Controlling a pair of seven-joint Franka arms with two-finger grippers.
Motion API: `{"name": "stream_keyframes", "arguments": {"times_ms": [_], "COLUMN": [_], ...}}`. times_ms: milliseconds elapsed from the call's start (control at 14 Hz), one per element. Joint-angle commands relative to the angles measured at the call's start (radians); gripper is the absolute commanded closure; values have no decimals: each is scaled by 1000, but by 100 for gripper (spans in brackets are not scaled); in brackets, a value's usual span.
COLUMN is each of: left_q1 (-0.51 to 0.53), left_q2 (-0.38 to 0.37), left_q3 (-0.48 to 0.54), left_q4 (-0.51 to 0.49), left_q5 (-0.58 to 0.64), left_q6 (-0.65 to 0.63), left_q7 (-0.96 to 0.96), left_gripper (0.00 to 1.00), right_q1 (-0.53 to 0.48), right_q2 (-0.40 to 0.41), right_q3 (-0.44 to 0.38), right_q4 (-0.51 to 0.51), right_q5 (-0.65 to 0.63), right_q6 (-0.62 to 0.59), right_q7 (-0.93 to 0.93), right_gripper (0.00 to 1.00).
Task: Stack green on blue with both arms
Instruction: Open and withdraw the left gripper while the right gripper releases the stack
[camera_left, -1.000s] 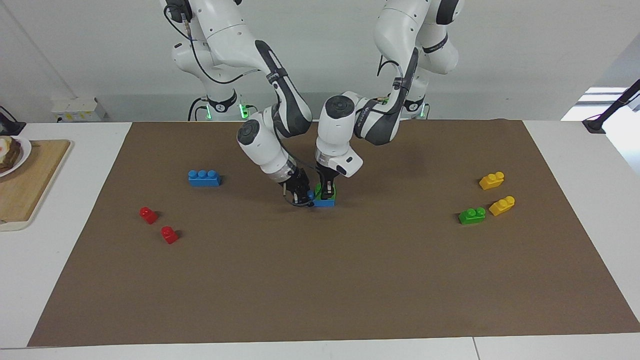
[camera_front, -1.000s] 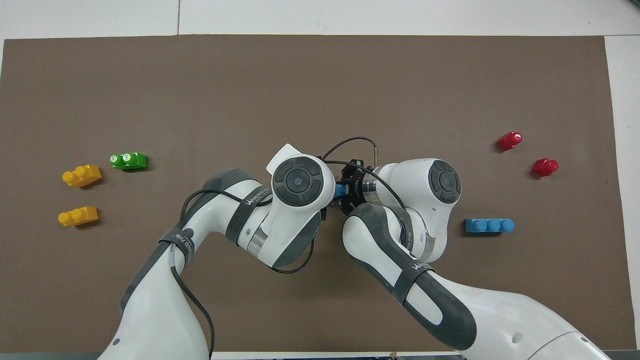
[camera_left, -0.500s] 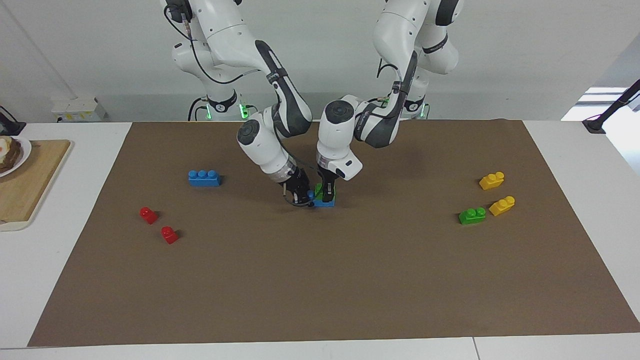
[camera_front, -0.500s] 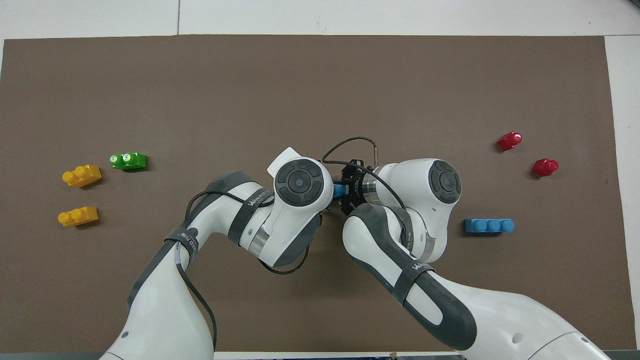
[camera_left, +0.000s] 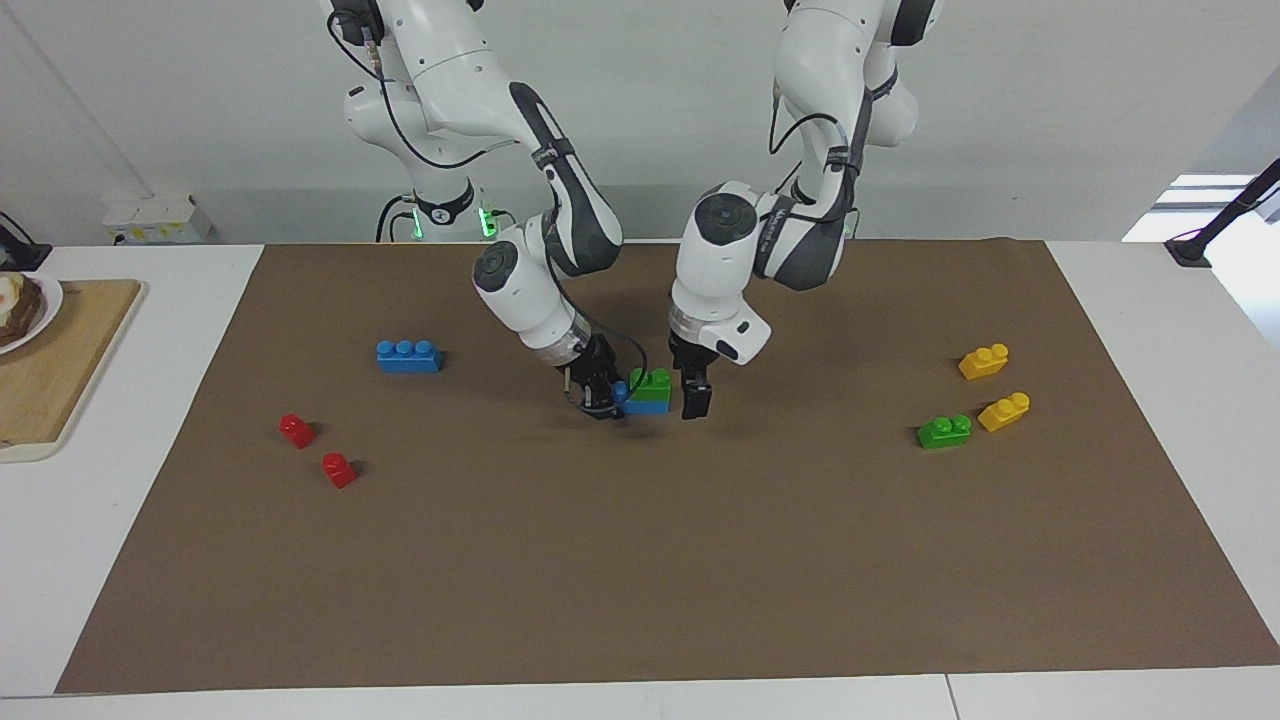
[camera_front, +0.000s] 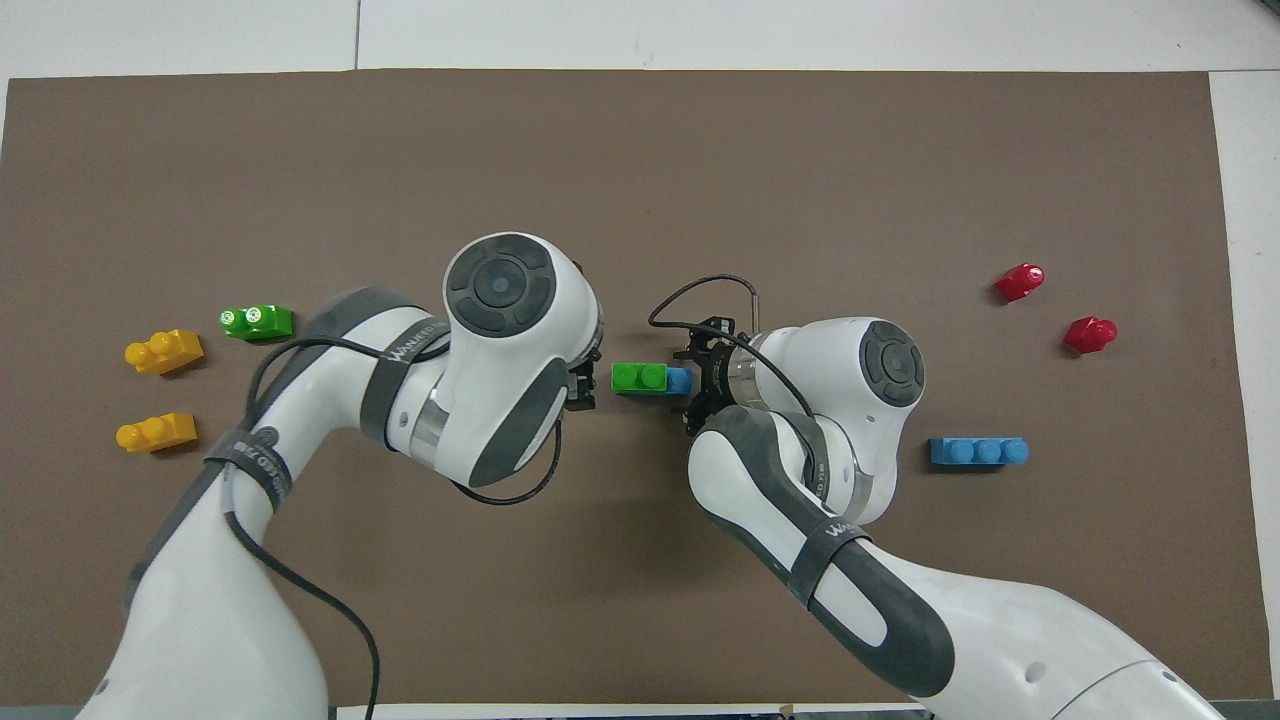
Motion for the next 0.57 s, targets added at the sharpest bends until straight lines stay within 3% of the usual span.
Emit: {"name": "stream_keyframes", "arguments": {"times_ms": [0, 286, 500], "left_q1": [57, 154, 246], "left_q2": [-101, -187, -256], "left_q3": [-4, 5, 5], "left_q4": [-17, -13, -19], "left_q5": [-9, -9, -9], "left_q6": [-95, -232, -341], "left_q7": [62, 243, 500], "left_gripper": [0, 0, 0], "right_q1": [-26, -64, -80], "right_q2": [-15, -72, -123], "right_q3": [6, 6, 2], "right_q4": [5, 40, 53], "right_q5": [30, 30, 30], "right_q6": [-39, -140, -180], "right_q7": [-7, -2, -2], "right_gripper": [3, 1, 0]}}
